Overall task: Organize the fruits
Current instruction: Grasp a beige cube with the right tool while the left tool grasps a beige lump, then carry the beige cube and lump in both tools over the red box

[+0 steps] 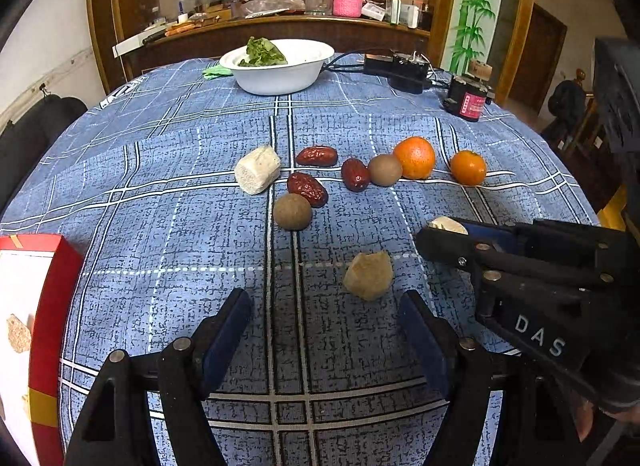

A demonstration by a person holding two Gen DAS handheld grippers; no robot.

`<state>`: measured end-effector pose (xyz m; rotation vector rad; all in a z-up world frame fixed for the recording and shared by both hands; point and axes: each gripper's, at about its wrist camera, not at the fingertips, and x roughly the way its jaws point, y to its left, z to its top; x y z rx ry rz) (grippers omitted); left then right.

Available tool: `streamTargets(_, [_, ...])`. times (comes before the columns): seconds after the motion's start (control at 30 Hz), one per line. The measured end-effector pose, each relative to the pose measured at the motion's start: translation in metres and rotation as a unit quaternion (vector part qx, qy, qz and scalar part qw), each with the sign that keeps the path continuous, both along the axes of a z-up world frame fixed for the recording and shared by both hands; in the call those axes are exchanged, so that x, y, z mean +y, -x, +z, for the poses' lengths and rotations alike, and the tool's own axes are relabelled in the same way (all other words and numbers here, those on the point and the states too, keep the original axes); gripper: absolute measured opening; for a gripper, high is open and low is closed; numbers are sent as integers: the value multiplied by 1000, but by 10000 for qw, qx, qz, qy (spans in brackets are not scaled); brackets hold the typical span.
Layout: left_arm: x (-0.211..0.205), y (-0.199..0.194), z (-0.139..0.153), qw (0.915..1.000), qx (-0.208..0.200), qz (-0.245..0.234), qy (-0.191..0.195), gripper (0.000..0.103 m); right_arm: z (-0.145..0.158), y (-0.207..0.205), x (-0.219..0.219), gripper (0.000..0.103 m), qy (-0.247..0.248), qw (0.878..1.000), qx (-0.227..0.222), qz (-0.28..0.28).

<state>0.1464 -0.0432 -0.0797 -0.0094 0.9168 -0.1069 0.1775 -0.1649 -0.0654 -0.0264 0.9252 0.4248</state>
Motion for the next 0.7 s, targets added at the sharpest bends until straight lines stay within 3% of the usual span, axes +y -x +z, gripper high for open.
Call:
streamTargets(0.27, [-11,-9,3,9998,-58,-98,143,72,-1,-3,-24,13,-497,9984,158,-201])
streamTargets(0.33, [-17,-15,2,9998,-18,-133,174,62,4,2,-34,13,-565,9978,137,-325])
streamTargets(0.4, [-22,-20,1,9999,-67,-74,-101,29,9,8,-43,13,-641,9970,105,-417])
streamTargets(0.43, [-21,-21,2,9999,-86,-59,-138,24,11,11,-49,13,-685,9965,100,-472])
streamTargets(0.7, [1,9,12,9997,-71,-80,229,24,13,40,-61,13,-859,9947,133,-556])
